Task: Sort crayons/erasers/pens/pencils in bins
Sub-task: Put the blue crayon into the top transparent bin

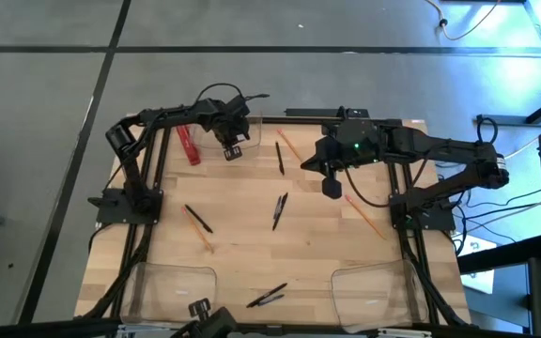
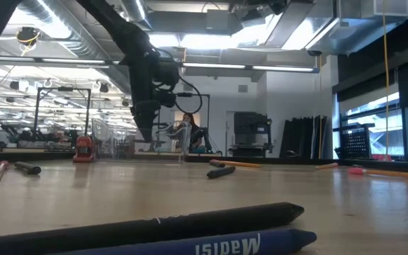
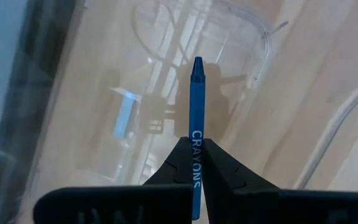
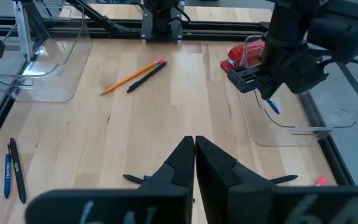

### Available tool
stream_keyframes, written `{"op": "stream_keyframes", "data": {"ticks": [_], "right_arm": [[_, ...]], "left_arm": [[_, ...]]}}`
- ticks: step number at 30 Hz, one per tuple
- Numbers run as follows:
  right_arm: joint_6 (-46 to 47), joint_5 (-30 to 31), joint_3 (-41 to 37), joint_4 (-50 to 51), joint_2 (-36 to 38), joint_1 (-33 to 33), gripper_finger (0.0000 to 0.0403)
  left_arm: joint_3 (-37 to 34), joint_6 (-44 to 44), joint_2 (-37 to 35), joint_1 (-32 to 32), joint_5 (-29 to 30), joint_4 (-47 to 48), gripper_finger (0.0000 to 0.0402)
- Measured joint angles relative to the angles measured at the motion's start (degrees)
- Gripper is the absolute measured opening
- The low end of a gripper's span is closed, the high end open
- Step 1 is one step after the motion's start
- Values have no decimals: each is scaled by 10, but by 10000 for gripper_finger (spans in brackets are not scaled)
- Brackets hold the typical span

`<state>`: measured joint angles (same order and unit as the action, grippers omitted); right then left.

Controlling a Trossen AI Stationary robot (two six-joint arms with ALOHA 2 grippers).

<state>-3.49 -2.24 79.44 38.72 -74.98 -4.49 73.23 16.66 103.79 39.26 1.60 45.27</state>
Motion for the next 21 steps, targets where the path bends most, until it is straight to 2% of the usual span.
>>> {"op": "stream_keyframes", "data": {"ticks": [10, 15, 21], "right_arm": [[0, 0, 0, -2, 0, 0, 17], [0, 0, 0, -7, 0, 0, 17], [0, 0, 0, -13, 0, 0, 17]], "left_arm": [[0, 2, 0, 0, 4, 1, 4], [0, 0, 0, 0, 28, 1, 6], [0, 4, 0, 0, 34, 1, 32]]}}
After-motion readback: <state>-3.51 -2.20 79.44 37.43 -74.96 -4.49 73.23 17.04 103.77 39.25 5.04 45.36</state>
